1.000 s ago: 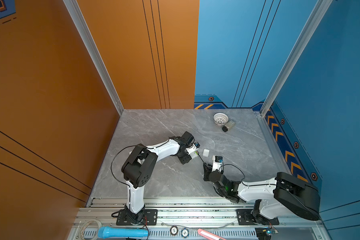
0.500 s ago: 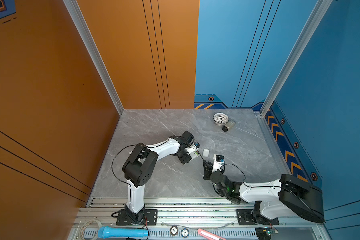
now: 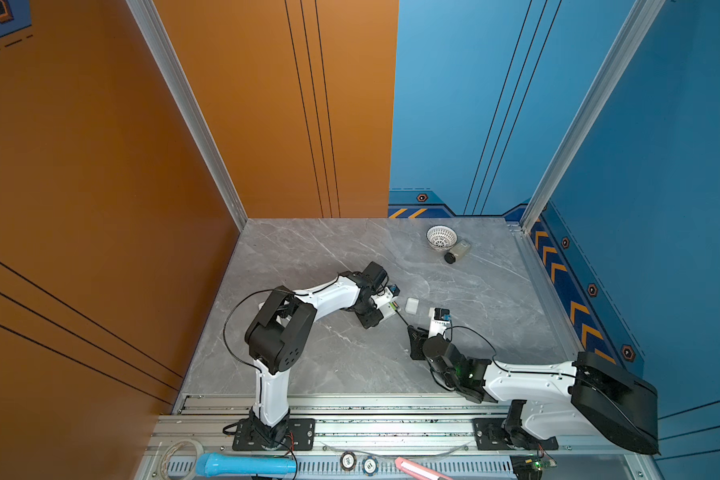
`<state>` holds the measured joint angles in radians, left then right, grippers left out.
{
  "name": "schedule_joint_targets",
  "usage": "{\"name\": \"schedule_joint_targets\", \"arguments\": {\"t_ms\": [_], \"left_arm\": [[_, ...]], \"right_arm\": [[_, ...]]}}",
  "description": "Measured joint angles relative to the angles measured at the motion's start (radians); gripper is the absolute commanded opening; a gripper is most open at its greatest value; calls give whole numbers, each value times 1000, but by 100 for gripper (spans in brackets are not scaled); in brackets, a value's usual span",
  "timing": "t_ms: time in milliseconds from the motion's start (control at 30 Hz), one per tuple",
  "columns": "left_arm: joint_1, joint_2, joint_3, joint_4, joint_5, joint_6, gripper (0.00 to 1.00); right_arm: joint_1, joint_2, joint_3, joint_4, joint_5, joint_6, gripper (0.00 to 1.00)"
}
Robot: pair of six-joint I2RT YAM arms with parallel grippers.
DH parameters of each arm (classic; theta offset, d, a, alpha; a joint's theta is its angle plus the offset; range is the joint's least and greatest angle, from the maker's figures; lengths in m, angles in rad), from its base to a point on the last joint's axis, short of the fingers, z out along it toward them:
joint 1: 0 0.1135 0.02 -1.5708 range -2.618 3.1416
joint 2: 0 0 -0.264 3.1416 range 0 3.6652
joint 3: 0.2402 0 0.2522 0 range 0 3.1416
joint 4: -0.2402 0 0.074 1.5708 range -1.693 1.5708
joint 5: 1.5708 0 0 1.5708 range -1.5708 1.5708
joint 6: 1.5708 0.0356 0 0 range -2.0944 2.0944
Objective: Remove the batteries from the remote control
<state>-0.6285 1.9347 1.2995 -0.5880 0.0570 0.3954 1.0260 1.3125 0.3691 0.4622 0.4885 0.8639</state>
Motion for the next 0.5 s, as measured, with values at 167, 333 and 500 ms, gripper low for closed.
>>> {"name": "schedule_joint_targets", "arguments": {"t_ms": [167, 333, 500], "left_arm": [[0, 0, 0, 0, 0, 0, 0], [-1, 0, 0, 0, -2, 0, 0], [-4, 0, 0, 0, -8, 0, 0]], "right_arm": [[-12, 0, 6, -3, -18, 15, 0], [-16, 0, 10, -15, -18, 35, 0], [-22, -16, 14, -45, -18, 58, 0]]}}
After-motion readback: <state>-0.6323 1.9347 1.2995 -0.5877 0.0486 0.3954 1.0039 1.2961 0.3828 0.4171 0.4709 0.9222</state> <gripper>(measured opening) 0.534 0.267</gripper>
